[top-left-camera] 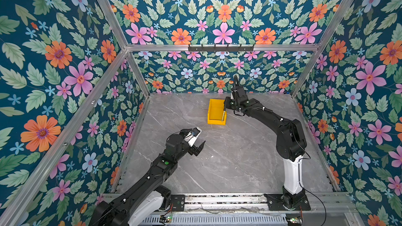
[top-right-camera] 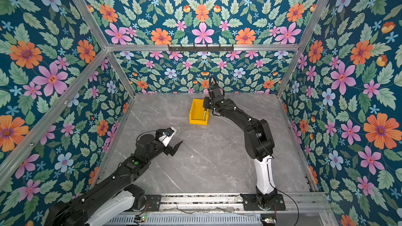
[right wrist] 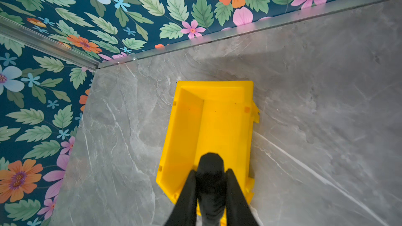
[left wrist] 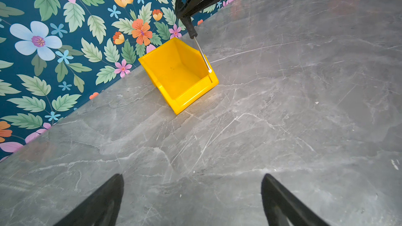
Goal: Put the screwdriver in the bin
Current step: 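Carry the screwdriver with the right gripper over the yellow bin, then lower the screwdriver into the yellow bin and open the right gripper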
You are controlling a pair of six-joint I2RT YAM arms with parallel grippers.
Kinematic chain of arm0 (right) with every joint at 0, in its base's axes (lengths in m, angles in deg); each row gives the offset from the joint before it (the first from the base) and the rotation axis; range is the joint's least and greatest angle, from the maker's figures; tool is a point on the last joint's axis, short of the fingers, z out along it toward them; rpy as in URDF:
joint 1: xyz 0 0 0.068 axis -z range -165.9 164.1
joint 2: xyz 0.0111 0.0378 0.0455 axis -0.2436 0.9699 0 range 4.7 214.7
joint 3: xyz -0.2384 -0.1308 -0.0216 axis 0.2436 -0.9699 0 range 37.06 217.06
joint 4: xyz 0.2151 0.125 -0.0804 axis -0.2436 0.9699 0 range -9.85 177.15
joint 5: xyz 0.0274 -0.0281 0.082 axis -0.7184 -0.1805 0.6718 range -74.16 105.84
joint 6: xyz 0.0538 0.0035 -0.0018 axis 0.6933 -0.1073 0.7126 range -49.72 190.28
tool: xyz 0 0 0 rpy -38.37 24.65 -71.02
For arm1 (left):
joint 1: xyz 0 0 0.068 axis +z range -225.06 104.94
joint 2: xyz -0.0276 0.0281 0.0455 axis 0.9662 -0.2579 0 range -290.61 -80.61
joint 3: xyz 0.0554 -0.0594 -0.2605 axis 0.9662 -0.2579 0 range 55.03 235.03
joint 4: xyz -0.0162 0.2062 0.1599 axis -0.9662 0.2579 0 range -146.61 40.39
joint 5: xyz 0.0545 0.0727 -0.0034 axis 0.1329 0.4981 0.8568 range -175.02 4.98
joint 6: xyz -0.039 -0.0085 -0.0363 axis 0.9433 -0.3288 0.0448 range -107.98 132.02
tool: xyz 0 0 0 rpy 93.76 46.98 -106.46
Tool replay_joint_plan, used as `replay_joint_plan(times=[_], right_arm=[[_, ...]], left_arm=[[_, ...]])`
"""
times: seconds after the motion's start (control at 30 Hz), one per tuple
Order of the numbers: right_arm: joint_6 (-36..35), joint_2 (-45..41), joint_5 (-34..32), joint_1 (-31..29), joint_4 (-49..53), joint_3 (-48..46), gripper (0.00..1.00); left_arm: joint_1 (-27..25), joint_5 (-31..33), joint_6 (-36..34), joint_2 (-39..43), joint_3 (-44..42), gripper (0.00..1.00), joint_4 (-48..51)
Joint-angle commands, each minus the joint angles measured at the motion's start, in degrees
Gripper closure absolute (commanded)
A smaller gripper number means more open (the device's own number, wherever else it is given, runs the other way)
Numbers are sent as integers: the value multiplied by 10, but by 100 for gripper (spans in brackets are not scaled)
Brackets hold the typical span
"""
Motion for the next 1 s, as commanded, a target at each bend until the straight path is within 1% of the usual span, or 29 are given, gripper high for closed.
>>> replay_joint_plan(times=[0.0,0.17,0.4,0.7,0.8,0.97], right_arm=[[24,28,-14,-1,-35,26,92],[31,81,-16,-2,-27,79,92],[22,139,-42,-5,-19,133,93],[5,186,-49,-7,7,181,92],[-3,195,-48,-8,15,192,87],[-5,194,-48,-9,17,190,70]], left_arm=[[1,6,-9,3,-1,0,-12],[1,7,-15,5,-4,0,-10],[1,6,-22,6,-6,0,-6],[1,9,-30,11,-9,0,-1],[1,9,-32,11,-10,0,0],[1,9,-34,12,-10,0,1]])
